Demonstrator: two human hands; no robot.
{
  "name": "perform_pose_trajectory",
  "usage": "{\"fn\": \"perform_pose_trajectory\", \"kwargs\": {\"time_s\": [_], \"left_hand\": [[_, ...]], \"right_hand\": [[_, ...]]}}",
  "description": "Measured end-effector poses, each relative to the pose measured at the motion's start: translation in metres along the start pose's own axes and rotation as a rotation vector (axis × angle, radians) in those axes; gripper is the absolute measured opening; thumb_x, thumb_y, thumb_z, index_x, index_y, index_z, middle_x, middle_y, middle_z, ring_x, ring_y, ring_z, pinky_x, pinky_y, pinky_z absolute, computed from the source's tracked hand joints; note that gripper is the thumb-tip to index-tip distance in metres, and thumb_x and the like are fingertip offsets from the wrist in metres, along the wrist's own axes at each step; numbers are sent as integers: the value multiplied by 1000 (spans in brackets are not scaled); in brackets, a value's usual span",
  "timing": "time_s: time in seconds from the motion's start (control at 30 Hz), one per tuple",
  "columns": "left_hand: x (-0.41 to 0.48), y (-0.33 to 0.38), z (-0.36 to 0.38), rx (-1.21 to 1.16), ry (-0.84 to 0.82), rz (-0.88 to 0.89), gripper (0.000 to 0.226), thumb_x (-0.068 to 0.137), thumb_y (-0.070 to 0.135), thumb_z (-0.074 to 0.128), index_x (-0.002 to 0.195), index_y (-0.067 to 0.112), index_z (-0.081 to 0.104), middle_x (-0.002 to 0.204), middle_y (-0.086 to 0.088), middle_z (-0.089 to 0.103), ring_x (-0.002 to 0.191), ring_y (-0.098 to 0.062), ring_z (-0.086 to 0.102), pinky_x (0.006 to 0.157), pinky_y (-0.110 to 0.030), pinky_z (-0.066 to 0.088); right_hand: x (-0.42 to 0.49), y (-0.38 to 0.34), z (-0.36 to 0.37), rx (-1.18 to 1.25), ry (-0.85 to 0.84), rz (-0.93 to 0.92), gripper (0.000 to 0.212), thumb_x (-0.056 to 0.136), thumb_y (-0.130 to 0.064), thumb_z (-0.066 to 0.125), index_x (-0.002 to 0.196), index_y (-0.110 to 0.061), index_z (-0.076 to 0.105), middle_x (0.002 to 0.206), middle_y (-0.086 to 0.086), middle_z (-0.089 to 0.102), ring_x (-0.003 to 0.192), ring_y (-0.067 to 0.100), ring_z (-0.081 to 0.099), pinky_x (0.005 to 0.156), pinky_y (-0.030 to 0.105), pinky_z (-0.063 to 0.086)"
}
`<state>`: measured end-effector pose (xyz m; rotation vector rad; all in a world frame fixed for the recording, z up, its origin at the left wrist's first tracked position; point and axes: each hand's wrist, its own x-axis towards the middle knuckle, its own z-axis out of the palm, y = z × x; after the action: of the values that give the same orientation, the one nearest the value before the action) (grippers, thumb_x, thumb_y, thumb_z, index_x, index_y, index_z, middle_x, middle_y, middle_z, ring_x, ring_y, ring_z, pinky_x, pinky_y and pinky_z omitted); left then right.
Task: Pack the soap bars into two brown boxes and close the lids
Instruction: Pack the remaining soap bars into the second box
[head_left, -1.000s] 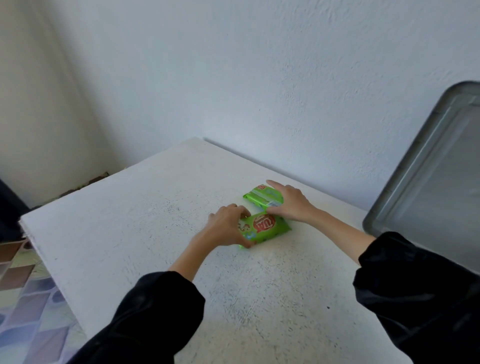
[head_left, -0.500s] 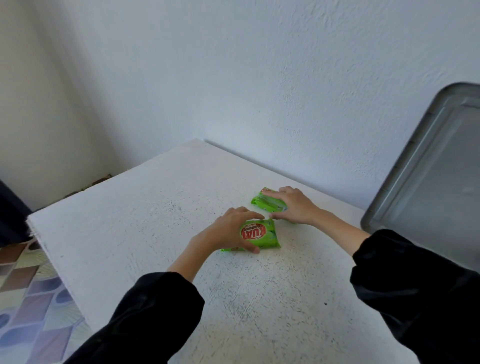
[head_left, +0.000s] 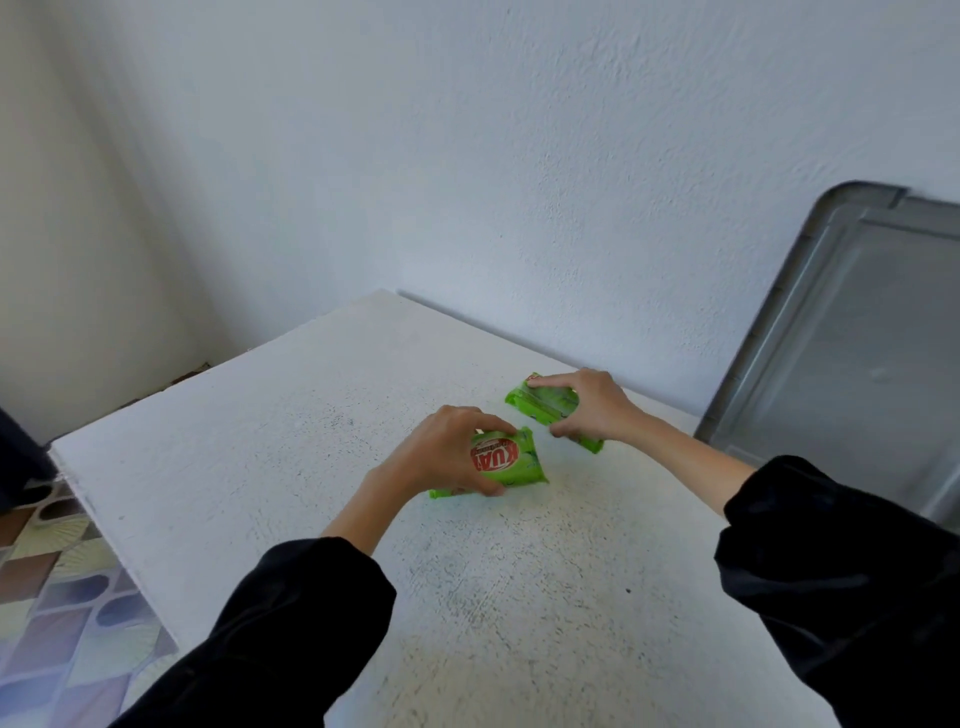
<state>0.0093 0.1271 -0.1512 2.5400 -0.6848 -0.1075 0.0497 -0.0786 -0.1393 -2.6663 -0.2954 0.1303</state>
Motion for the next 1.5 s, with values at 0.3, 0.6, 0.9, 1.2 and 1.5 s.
{"fn": "perform_pose_trajectory", "kwargs": {"time_s": [0.3, 0.6, 0.9, 1.2, 1.5], "left_hand": [[-9, 71, -31, -5, 66, 156, 62, 60, 31, 85, 117, 24, 62, 106, 2, 66, 94, -12, 61, 82, -34, 55], [-35, 173, -17, 11, -15, 336, 63, 60, 33, 85, 118, 26, 62, 103, 10, 62, 97, -9, 59, 81, -26, 53], [-76, 280, 30, 7, -124, 488, 62, 59, 31, 85, 117, 30, 61, 99, 16, 58, 93, -3, 56, 75, -13, 46], [-127, 383, 76, -29, -248, 687, 61, 58, 37, 85, 112, 40, 58, 99, 26, 58, 97, 1, 57, 73, -11, 50], [-154, 453, 140, 91, -413, 848, 65, 61, 42, 82, 120, 35, 56, 106, 16, 57, 96, 0, 54, 81, -20, 50]], "right_hand": [[-90, 13, -82, -49, 61, 35, 67, 70, -19, 78, 129, -36, 51, 130, 5, 50, 102, 18, 46, 79, 26, 39], [-234, 23, -135, -88, 97, 85, 67, 72, -18, 77, 130, -36, 50, 130, 2, 54, 112, 24, 54, 80, 27, 41], [-391, 52, -154, -95, 162, 169, 67, 69, -20, 79, 126, -40, 52, 106, -8, 51, 97, 12, 49, 78, 26, 38], [-541, 85, -159, -16, 90, 254, 68, 72, -17, 77, 127, -44, 48, 116, -22, 46, 107, 0, 39, 87, 23, 33], [-626, 118, -141, -94, -22, 347, 76, 65, -20, 80, 129, -42, 46, 108, -23, 53, 99, 2, 43, 80, 15, 38]]}}
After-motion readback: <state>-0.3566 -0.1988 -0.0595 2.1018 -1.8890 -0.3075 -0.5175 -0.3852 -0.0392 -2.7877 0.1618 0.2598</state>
